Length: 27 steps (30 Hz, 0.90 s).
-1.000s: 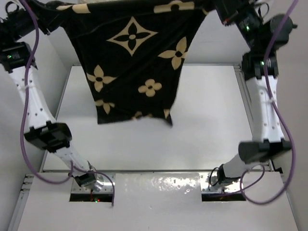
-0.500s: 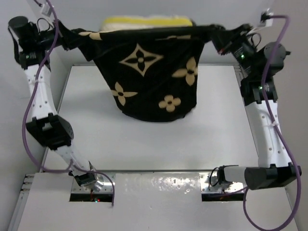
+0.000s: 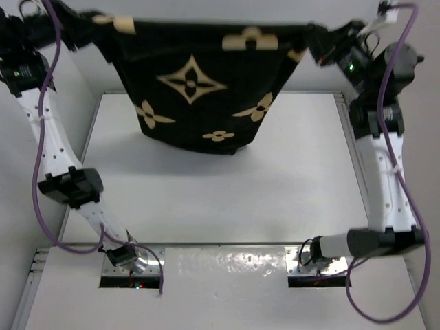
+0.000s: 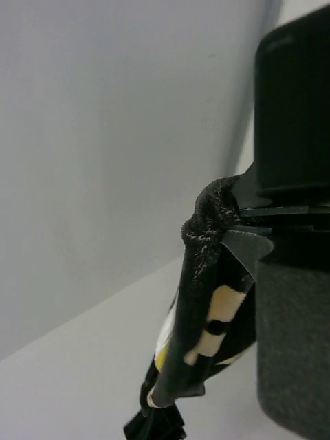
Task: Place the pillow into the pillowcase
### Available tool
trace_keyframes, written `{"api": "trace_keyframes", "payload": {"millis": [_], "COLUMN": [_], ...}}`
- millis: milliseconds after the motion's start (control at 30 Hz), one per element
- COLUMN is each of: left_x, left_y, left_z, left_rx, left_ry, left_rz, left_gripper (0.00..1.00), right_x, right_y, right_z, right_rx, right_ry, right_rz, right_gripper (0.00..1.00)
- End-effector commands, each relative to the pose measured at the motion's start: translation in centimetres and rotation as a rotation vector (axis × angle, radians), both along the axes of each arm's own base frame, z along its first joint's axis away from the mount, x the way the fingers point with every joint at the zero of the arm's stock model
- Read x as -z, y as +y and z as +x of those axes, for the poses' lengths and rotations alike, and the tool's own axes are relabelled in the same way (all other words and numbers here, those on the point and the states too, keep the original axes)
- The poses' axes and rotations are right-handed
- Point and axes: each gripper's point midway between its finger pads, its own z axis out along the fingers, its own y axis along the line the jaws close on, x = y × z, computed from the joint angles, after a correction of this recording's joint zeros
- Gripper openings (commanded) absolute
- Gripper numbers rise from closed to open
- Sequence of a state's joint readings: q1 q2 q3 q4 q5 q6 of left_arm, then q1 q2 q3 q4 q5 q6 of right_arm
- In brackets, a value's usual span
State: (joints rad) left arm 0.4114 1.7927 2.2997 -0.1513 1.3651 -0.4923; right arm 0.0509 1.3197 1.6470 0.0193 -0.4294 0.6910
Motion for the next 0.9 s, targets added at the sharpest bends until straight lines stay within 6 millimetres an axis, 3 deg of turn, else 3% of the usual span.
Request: {"api": "trace_keyframes", "payload": {"millis": [0, 33, 67, 100, 133, 167, 200, 233, 267, 300, 333, 367, 400, 433, 467, 500, 533, 567, 600, 633, 667, 700, 733, 767, 800, 833, 867], "left_x": [-9.8, -10.7, -8.4, -7.9, -5.4, 0.9, 4.9, 8.0, 9.2, 14.9, 16.7, 12.4, 13.0, 7.1, 2.7, -4.9, -10.6, -11.2, -13.6, -13.3, -9.9, -2.3, -0.9, 3.8, 6.0, 10.8, 15.3], "left_y": [2.7, 2.6, 3.9, 2.4, 2.5, 2.9, 2.6, 2.8, 2.2, 2.3, 3.6, 3.0, 3.9, 4.9, 5.1, 5.5, 4.8, 4.6, 3.5, 3.4, 2.6, 2.2, 1.4, 2.1, 3.3, 4.5, 5.0], "left_z": [-3.0, -4.3, -1.9, -3.7, -2.5, 0.2, 0.6, 1.7, 2.3, 3.1, 4.7, 5.2, 7.0, 6.1, 3.9, 2.4, -4.2, -6.5, -9.1, -8.8, -8.3, -4.3, -4.8, -3.1, -1.5, 1.3, 0.8], "left_rx": [-0.092, -0.105, -0.131, -0.147, -0.161, -0.154, -0.153, -0.149, -0.147, -0.147, -0.222, -0.254, -0.276, -0.322, -0.339, -0.35, -0.292, -0.29, -0.328, -0.371, -0.377, -0.296, -0.28, -0.277, -0.323, -0.335, -0.373], "left_ry": [-0.406, -0.433, -0.35, -0.275, -0.299, -0.142, 0.062, 0.086, 0.116, 0.364, 0.331, 0.211, 0.23, 0.111, 0.019, -0.314, -0.551, -0.529, -0.668, -0.629, -0.448, -0.263, -0.253, -0.07, -0.041, 0.114, 0.348], "left_rz": [0.068, 0.075, 0.054, 0.042, 0.086, 0.031, -0.03, 0.029, 0.065, 0.042, 0.187, 0.256, 0.255, 0.193, 0.148, 0.17, 0.126, 0.075, 0.223, 0.249, 0.219, 0.157, 0.13, 0.063, 0.126, 0.146, 0.171], "left_gripper": [0.0, 0.0, 0.0, 0.0, 0.0, 0.0, 0.0, 0.0, 0.0, 0.0, 0.0, 0.0, 0.0, 0.0, 0.0, 0.0, 0.0, 0.0, 0.0, 0.0, 0.0, 0.0, 0.0, 0.0, 0.0, 0.0, 0.0], "right_x": [-12.2, -16.9, -17.1, -16.3, -16.8, -10.4, -7.3, -1.0, 1.7, 3.8, 4.2, 4.0, 1.9, -5.7, -7.7, -11.7, -18.2, -20.8, -21.1, -19.8, -20.0, -12.4, -8.7, -5.2, 1.7, 3.9, 4.4], "right_y": [-3.3, -3.6, -4.8, -5.3, -5.6, -5.8, -5.5, -4.8, -4.2, -3.6, -2.3, -2.2, -2.2, -2.3, -2.1, -2.4, -3.0, -2.9, -3.9, -3.9, -4.1, -5.4, -5.6, -5.3, -5.7, -5.5, -5.2], "right_z": [-1.7, -5.4, -5.8, -5.6, -8.4, -4.1, -2.8, -0.4, 0.2, 0.9, 1.1, 2.4, 2.6, 0.2, 1.0, -0.7, -5.5, -9.0, -10.2, -10.6, -16.7, -10.3, -8.7, -7.3, -4.1, -3.3, -3.3], "right_rx": [0.15, 0.167, 0.204, 0.223, 0.238, 0.233, 0.212, 0.178, 0.156, 0.139, 0.104, 0.102, 0.099, 0.099, 0.103, 0.117, 0.126, 0.104, 0.13, 0.142, 0.172, 0.231, 0.229, 0.196, 0.193, 0.173, 0.145], "right_ry": [-0.36, -0.473, -0.486, -0.474, -0.526, -0.367, -0.288, -0.116, -0.063, -0.025, -0.042, -0.027, -0.054, -0.201, -0.229, -0.317, -0.472, -0.546, -0.589, -0.579, -0.662, -0.497, -0.403, -0.283, -0.105, -0.06, -0.054], "right_rz": [0.014, 0.01, 0.004, 0.009, 0.018, 0.006, -0.003, -0.004, 0.0, 0.026, 0.044, 0.057, 0.06, 0.044, 0.027, 0.015, 0.034, 0.061, 0.037, 0.017, 0.019, 0.054, 0.076, 0.123, 0.115, 0.122, 0.162], "right_gripper": [0.0, 0.0, 0.0, 0.0, 0.0, 0.0, 0.0, 0.0, 0.0, 0.0, 0.0, 0.0, 0.0, 0.0, 0.0, 0.0, 0.0, 0.0, 0.0, 0.0, 0.0, 0.0, 0.0, 0.0, 0.0, 0.0, 0.0]}}
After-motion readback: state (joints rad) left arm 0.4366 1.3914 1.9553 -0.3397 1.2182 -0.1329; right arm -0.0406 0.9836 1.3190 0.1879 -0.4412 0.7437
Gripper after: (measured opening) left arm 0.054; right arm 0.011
